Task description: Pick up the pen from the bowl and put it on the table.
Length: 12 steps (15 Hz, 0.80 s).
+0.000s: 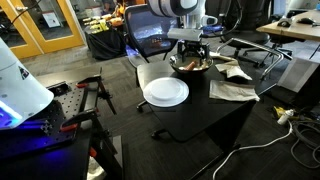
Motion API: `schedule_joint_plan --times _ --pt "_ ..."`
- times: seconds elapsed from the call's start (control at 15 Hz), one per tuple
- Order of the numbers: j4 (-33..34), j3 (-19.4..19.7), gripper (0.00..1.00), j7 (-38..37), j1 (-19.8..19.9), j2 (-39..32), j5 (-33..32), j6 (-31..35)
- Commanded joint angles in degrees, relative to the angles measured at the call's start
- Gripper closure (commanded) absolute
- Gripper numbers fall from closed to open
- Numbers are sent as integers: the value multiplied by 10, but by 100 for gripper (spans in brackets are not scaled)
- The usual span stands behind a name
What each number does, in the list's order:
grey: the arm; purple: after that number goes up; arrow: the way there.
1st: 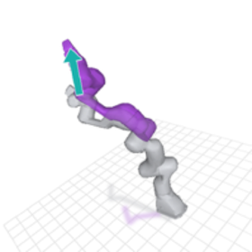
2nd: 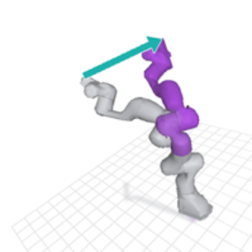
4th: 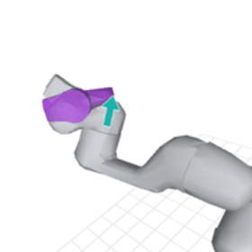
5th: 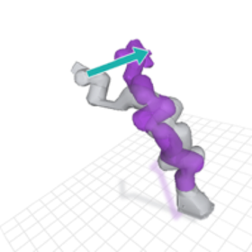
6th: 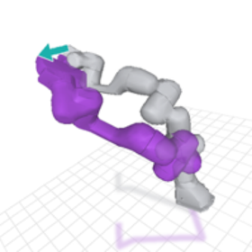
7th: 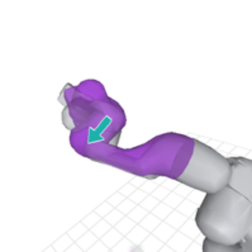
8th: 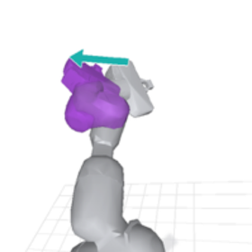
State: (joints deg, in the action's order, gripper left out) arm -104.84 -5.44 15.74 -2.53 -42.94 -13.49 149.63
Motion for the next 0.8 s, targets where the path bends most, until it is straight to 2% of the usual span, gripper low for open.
schedule_joint_plan --times 0.0,0.07,0.6,0.73 --pt "23 -8 25 17 8 -17 14 -6" --pt "25 -9 26 18 8 -20 14 -7" --pt "28 -8 88 15 9 -21 15 -6" --pt "23 -6 100 9 6 -16 15 -3"
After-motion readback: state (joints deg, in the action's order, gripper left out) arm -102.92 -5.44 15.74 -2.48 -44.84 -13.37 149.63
